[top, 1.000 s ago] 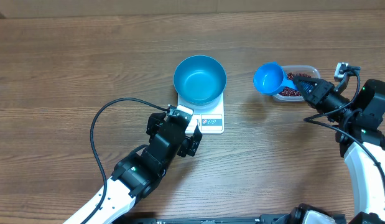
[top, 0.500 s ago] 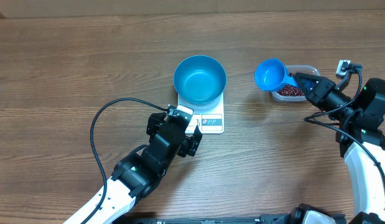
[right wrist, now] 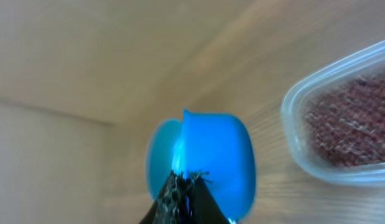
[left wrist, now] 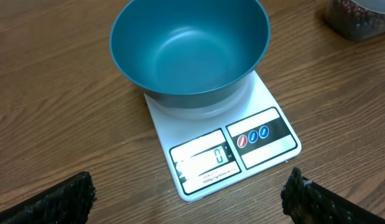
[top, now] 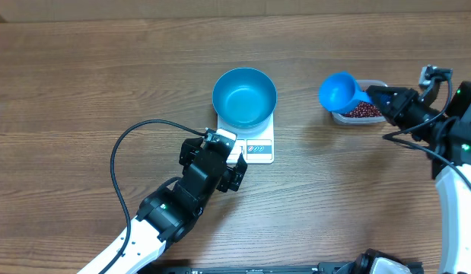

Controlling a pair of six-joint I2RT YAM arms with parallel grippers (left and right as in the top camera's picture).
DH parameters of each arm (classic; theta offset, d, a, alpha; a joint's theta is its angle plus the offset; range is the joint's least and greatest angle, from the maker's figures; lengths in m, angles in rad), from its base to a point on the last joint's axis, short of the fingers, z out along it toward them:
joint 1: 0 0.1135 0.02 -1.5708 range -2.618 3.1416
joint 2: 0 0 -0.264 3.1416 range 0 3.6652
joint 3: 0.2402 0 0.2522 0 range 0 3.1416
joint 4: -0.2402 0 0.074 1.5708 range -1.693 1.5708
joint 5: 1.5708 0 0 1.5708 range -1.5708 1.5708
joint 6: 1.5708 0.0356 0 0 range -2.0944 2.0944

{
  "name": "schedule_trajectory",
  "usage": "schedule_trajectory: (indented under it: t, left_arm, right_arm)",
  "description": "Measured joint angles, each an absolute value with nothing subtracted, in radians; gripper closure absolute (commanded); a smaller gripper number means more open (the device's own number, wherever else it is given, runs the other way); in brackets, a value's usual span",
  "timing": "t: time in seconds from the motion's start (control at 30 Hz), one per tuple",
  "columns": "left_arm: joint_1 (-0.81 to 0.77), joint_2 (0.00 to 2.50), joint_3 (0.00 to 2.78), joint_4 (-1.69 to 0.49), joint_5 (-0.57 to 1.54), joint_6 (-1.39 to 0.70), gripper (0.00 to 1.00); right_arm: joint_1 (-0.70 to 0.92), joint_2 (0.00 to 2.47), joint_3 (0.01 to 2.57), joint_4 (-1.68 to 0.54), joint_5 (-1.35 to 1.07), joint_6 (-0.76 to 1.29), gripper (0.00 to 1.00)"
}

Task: Scoop item into bowl and weigh 150g on scale
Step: 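Lower the blue scoop into the red beans with the right gripper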

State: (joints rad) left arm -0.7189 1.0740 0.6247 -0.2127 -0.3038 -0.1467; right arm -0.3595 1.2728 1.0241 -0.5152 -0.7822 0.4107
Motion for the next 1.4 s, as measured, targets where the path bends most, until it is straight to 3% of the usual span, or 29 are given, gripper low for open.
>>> schedule_trajectory:
  t: [0.23, 0.5, 0.93, 1.4]
  left_arm:
    - [-0.719, 1.074, 0.625, -0.213, -0.304, -0.147, 0.00]
    - [-0.719, 1.074, 0.625, -0.213, -0.304, -0.147, 0.01]
    - [-0.719, 1.074, 0.625, -0.213, -0.304, -0.147, 0.01]
    - [-0.719, 1.074, 0.625, -0.213, -0.304, -0.147, 0.00]
  right_arm:
    - [-0.359, 1.273, 1.227, -0.786, -0.443, 0.260, 0.96]
    - [-0.311, 1.285, 1.250, -0.776, -0.220, 0.163, 0.96]
    - [0.076, 1.490, 1.314, -0.801, 0.296, 0.074, 0.96]
    - [0.112, 1.589, 1.322, -0.776, 0.584, 0.024, 0.96]
